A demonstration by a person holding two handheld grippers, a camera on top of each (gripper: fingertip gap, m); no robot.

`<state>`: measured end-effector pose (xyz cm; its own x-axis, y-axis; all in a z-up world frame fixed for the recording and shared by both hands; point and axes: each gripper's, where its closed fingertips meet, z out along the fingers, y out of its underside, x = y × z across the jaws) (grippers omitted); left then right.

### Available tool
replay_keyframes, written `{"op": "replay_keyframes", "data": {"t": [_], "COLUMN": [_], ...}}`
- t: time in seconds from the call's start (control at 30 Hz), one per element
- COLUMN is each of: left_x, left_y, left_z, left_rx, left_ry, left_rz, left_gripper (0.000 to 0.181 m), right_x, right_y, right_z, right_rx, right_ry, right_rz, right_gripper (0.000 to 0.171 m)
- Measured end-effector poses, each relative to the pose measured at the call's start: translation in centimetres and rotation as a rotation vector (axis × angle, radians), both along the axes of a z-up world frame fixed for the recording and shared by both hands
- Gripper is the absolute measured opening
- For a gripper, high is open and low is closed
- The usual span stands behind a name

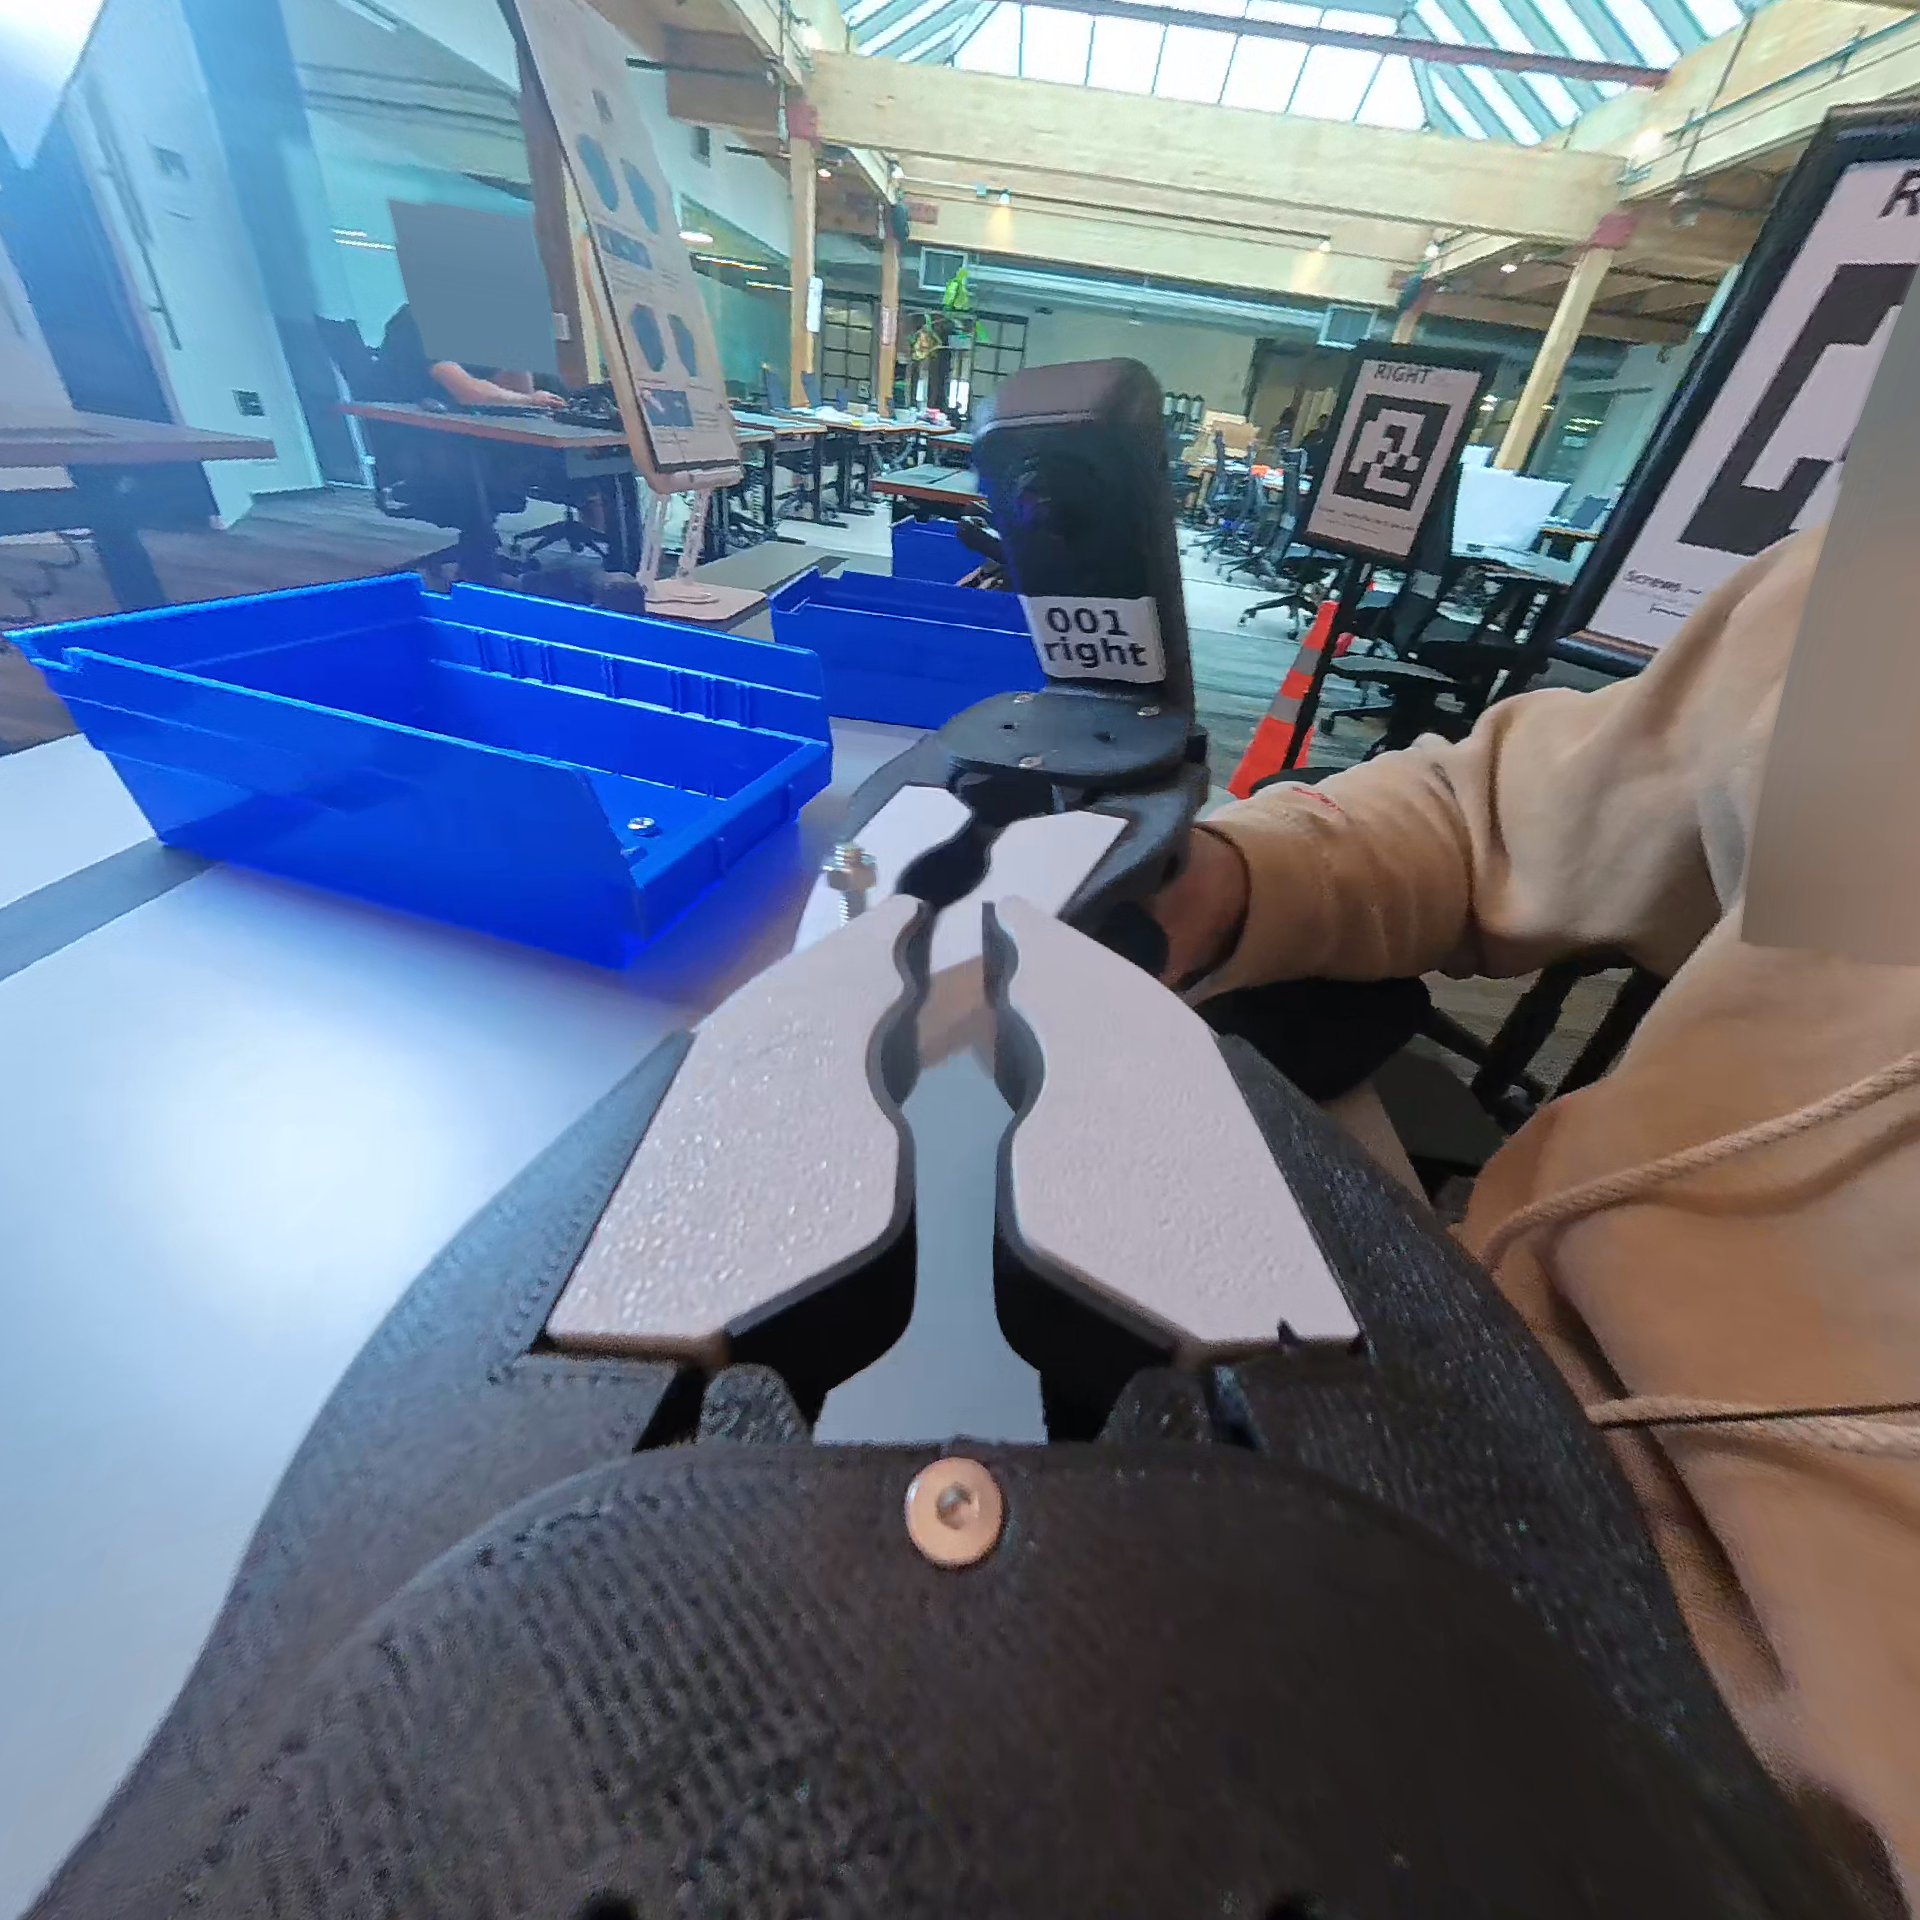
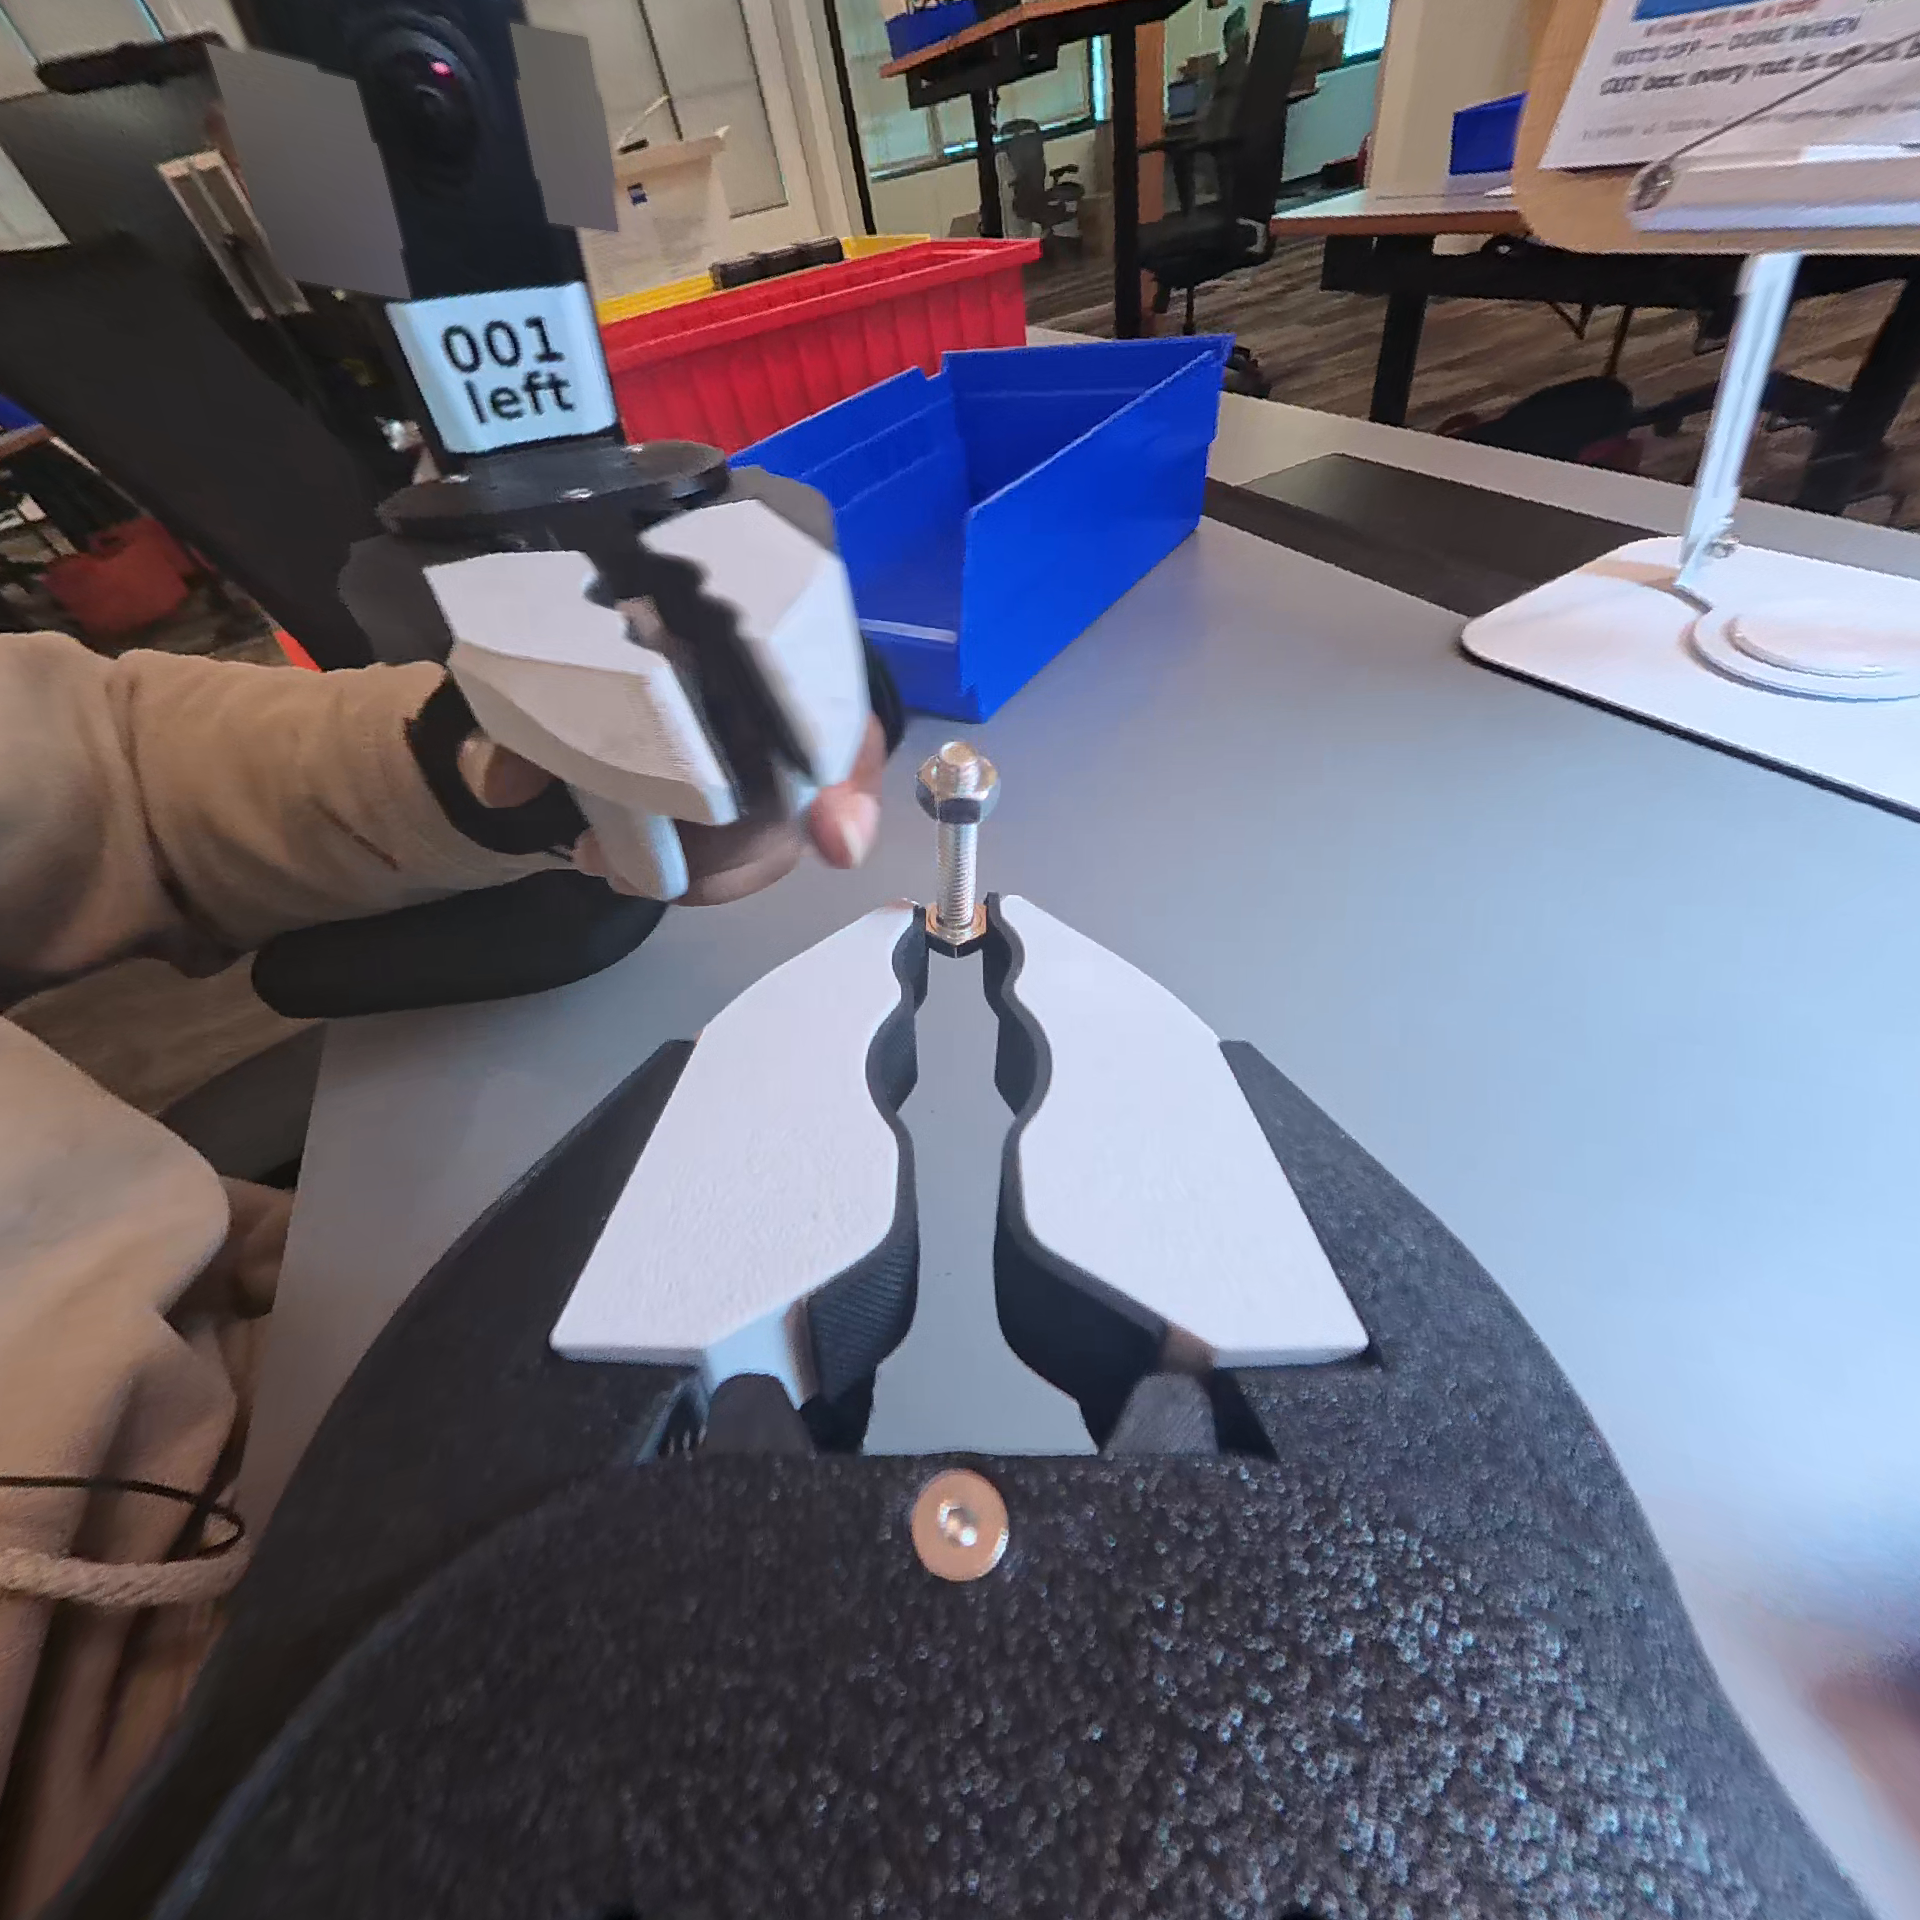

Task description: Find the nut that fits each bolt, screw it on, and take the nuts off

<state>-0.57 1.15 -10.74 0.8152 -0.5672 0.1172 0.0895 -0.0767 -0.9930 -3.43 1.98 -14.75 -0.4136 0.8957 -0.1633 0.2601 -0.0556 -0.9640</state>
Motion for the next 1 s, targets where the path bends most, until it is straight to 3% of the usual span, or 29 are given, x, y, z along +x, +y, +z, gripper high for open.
{"op": "replay_keyframes", "data": {"t": [0.1, 0.17, 0.23, 0.3, 0.33, 0.57, 0.63, 0.7, 0.73, 0.93, 1.0], "left_x": [-0.6, -0.3, 0.0, 0.3, 0.2, -0.6, -0.2, 0.3, 0.2, -0.7, -0.4], "left_y": [0.8, 0.8, 0.5, -0.2, -0.3, 0.9, 0.6, -0.1, -0.2, 1.0, 0.9], "left_z": [-0.6, -0.8, -0.7, -0.2, 0.1, -1.3, -1.3, -0.7, -0.5, -1.4, -1.6], "left_rx": [-0.024, -0.031, -0.036, -0.017, -0.007, -0.052, -0.061, -0.041, -0.032, -0.059, -0.072], "left_ry": [-0.003, -0.007, -0.001, -0.011, -0.021, 0.005, 0.004, -0.003, -0.005, -0.003, 0.002], "left_rz": [0.056, 0.038, 0.018, -0.037, -0.032, 0.051, 0.014, -0.04, -0.033, 0.044, 0.028], "left_gripper": [0.027, 0.029, 0.023, 0.0, 0.0, 0.029, 0.024, 0.003, 0.004, 0.029, 0.029], "right_x": [0.2, 0.3, 0.3, 0.0, 0.0, 0.3, 0.3, 0.1, 0.0, 0.3, 0.4], "right_y": [-1.3, -1.8, -1.6, -0.6, -0.1, -1.4, -1.4, -0.4, 0.0, -1.1, -1.5], "right_z": [-0.3, -0.6, -0.7, -0.8, -0.8, -1.4, -1.6, -1.6, -1.6, -1.8, -2.0], "right_rx": [0.015, 0.027, 0.026, 0.018, 0.01, 0.036, 0.042, 0.032, 0.025, 0.055, 0.067], "right_ry": [-0.011, -0.022, -0.031, -0.041, -0.046, -0.079, -0.087, -0.096, -0.099, -0.102, -0.105], "right_rz": [0.046, 0.066, 0.058, 0.017, 0.005, 0.06, 0.06, 0.024, 0.013, 0.055, 0.068], "right_gripper": [0.01, 0.01, 0.01, 0.01, 0.01, 0.01, 0.01, 0.01, 0.01, 0.01, 0.01]}}
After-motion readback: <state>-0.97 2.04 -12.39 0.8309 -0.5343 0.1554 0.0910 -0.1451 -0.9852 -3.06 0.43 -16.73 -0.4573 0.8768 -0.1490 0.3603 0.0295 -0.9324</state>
